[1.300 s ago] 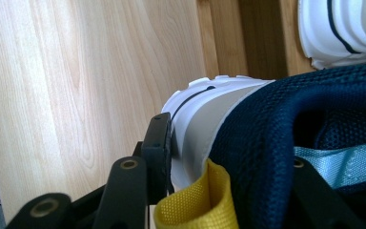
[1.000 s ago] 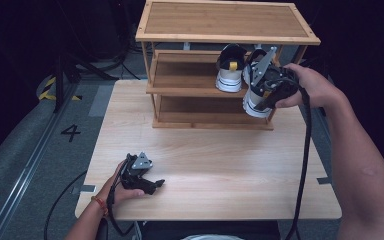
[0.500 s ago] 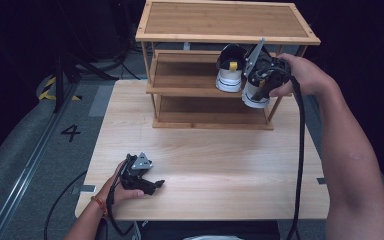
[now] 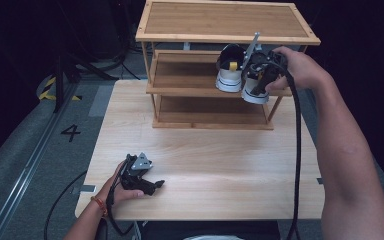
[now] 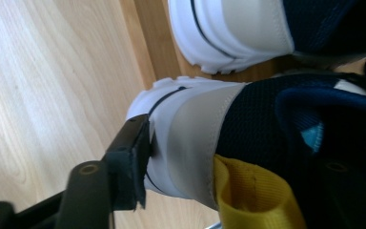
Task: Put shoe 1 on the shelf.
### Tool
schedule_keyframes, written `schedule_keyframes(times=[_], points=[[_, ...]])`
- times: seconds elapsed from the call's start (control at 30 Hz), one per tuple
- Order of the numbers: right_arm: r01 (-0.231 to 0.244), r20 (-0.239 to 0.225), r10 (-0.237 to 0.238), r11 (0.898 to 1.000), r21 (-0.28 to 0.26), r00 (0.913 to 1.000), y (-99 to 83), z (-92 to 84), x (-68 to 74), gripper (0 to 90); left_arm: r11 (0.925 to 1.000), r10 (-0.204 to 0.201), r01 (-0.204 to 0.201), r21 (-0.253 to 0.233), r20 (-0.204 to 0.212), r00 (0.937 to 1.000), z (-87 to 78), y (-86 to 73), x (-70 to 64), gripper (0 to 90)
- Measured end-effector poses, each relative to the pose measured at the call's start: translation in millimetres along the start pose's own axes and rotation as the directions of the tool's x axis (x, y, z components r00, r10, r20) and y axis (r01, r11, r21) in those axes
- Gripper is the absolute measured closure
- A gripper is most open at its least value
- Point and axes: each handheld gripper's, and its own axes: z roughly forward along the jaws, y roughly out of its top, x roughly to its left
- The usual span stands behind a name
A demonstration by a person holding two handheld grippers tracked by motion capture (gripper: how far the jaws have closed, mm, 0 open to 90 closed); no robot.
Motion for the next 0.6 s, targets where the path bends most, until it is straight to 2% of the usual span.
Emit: schedule_keyframes(times=[0.13,0.2,0.27,0.37,0.43,0.47,0.57,0.6], points=[[0.007,0.021,-0.008,1.000,0.014,0.9997,-1.0,1.1,-3.5,39.7,1.0000,0.000,0.000,0.000,0.000,1.0000,-0.1,-0.1,-0.1,12.7],[-0.009,0.051,0.007,0.999,0.047,0.9987,-1.0,3.4,-4.0,39.2,1.0000,0.000,0.000,0.000,0.000,1.0000,-0.1,-0.1,-0.2,12.7],[-0.010,0.055,0.007,0.999,0.049,0.9985,-0.8,4.0,-4.4,38.8,1.0000,0.000,0.000,0.000,0.000,1.0000,-0.1,-0.1,-0.1,12.7],[-0.025,0.092,0.020,0.998,0.054,0.9956,-0.6,6.7,-7.8,33.9,1.0000,0.000,0.000,0.000,0.000,1.0000,-0.1,-0.1,-0.2,12.7],[-0.027,0.128,0.024,0.999,0.025,0.9915,-1.3,5.5,-9.1,32.2,1.0000,0.000,0.000,-0.001,-0.001,1.0000,0.0,-0.1,-0.2,12.7],[-0.013,0.128,0.013,1.000,0.004,0.9917,-1.3,5.4,-10.3,31.9,1.0000,0.000,0.000,-0.001,-0.001,1.0000,0.0,-0.1,-0.2,12.7],[-0.008,0.154,0.010,1.000,-0.017,0.9881,-2.4,4.8,-7.1,32.3,1.0000,-0.001,0.001,-0.001,0.000,1.0000,0.0,-0.2,-0.3,12.7],[-0.018,0.165,0.024,0.999,-0.037,0.9860,-3.2,3.1,-4.2,33.2,1.0000,-0.001,0.001,-0.001,0.000,1.0000,0.0,-0.2,-0.3,12.7]])
